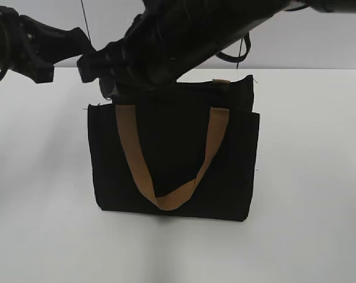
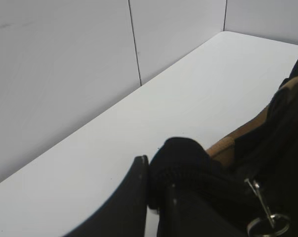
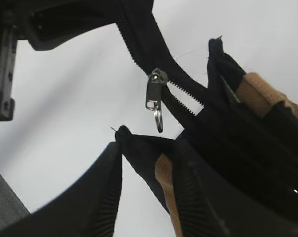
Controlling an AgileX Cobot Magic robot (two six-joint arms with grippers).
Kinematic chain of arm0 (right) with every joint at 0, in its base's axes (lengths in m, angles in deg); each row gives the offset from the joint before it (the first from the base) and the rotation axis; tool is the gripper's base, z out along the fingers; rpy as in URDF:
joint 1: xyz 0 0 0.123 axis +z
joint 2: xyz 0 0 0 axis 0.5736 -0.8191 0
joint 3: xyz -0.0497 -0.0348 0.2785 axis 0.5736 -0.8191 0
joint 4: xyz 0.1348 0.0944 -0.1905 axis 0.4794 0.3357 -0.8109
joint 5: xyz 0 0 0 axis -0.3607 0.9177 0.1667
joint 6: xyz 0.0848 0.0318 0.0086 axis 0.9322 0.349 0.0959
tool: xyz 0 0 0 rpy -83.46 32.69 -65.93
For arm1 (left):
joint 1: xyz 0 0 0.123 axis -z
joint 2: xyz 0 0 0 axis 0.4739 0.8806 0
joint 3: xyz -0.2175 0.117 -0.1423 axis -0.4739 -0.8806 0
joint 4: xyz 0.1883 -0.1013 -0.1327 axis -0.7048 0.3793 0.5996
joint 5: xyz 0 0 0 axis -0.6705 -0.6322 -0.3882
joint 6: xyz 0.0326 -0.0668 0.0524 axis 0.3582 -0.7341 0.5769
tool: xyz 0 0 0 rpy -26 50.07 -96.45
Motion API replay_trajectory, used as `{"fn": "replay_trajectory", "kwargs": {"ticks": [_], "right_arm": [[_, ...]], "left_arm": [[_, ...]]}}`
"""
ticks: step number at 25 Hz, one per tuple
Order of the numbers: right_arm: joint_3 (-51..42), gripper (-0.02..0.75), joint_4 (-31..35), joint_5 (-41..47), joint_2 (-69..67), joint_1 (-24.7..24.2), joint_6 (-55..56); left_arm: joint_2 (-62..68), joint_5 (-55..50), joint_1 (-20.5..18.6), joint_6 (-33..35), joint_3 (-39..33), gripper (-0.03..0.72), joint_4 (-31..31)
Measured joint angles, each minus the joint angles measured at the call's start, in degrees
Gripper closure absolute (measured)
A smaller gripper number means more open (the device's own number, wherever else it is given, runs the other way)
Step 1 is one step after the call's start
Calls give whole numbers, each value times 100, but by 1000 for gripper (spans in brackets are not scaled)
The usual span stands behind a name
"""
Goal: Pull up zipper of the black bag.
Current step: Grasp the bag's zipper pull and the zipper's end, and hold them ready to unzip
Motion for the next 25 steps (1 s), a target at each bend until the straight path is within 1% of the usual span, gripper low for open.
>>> {"fn": "replay_trajectory", "kwargs": {"ticks": [11,16,22,23,25], "right_arm": [[12,492,229,-383,-385,0,10],[12,496,272,-694,-462,0,111],[17,496,418,-833,-615,0,213],[17,500,454,-842,-628,0,217],[17,533,507,-861,-652,0,217]], "left_arm": [[0,162,0,0,0,669,7],[0,303,0,0,0,669,24],[0,352,0,0,0,670,47],[0,360,0,0,0,669,59],[0,399,0,0,0,669,125]]}}
